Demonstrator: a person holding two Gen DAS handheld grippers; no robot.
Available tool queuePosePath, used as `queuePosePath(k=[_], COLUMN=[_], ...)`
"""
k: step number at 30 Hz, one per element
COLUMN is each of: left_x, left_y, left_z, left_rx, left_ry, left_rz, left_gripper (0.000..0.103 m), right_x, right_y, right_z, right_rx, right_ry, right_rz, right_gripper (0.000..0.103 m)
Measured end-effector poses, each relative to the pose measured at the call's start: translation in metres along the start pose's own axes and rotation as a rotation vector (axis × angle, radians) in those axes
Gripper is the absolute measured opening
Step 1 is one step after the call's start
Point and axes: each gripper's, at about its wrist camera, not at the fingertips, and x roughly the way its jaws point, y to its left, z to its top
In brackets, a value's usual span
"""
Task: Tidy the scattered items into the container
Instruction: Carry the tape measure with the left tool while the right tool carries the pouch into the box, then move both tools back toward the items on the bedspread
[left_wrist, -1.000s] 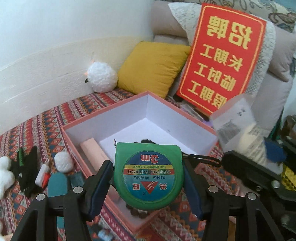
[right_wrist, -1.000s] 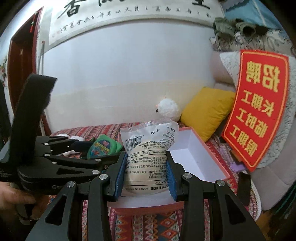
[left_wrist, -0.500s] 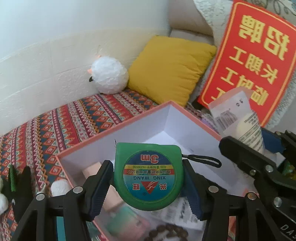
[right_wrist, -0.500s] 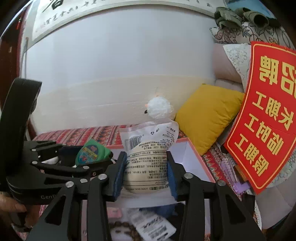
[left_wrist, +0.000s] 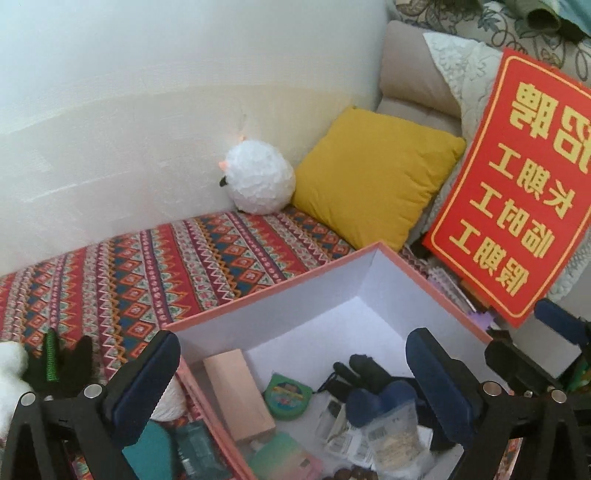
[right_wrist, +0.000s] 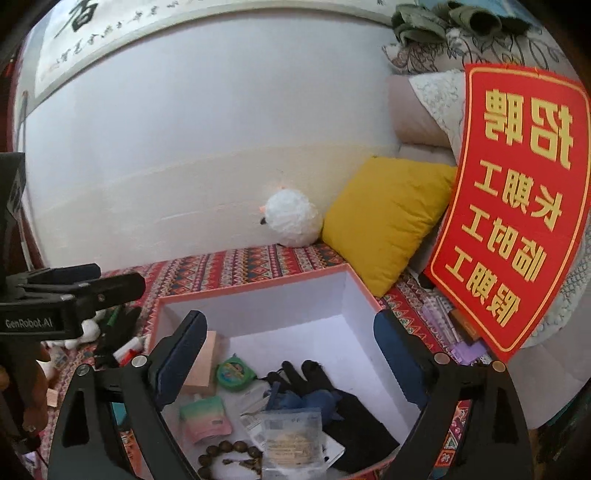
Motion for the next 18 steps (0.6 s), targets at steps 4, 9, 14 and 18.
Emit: queuePosePath(k=[4, 9, 14, 18], left_x=[-0.030, -0.070, -0.106, -0.129], left_y=[0.004, 0.006, 0.011, 0.021], left_z=[-0.008, -0.024, -0.046, -0.065], left_rx=[0.009, 0.030, 0.046, 0.056], left_ry=[-0.020, -0.037, -0.047, -0.044], left_rz=[0.021, 0.050, 0.069, 0.101], left_gripper=[0.101, 0.101, 0.101, 0.101], right_x=[-0.031, -0.072, -0.103, -0.112], right_y=[0.020, 0.048, 0.079, 0.110], right_z=[-0.002, -0.009, -0.022, -0.037], right_rx=[-0.019, -0.036, -0.047, -0.062], right_ry=[-0.023, -0.051, -0.054, -0.022], right_rz=[0.016, 0.034, 0.073, 0.121], right_gripper=[0.098, 0.100, 0.102, 0.102])
